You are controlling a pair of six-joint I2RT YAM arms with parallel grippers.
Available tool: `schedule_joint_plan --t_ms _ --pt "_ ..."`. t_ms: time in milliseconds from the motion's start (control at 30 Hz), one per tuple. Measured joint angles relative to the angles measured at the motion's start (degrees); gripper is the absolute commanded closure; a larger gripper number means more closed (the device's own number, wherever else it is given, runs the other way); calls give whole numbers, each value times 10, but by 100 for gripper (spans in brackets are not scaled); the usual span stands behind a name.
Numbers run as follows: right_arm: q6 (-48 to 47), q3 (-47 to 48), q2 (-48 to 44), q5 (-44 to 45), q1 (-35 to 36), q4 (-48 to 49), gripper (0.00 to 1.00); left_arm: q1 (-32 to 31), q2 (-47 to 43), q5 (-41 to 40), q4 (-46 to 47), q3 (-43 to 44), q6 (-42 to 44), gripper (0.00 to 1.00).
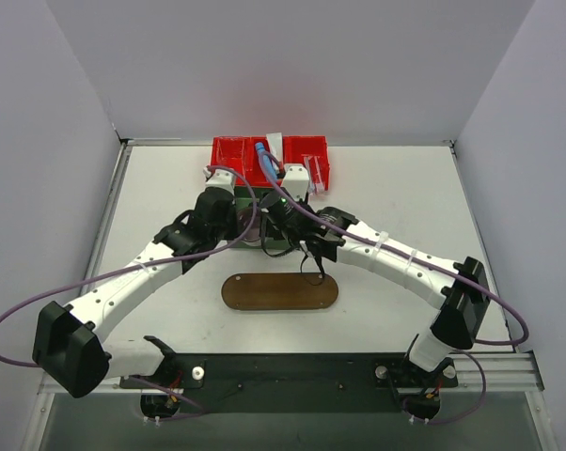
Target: Prepare toiletry sets of a toothbrush and toothpaste on the tray
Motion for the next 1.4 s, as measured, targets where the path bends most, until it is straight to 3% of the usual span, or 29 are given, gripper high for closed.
schedule_joint_plan --t_ms 833,1400 --pt "95 -9 33 -3 0 24 60 -40 -31 -61 23 -33 -13 100" --pt "122 -17 40 -27 0 30 60 -47 -32 -110 26 -42 -12 100"
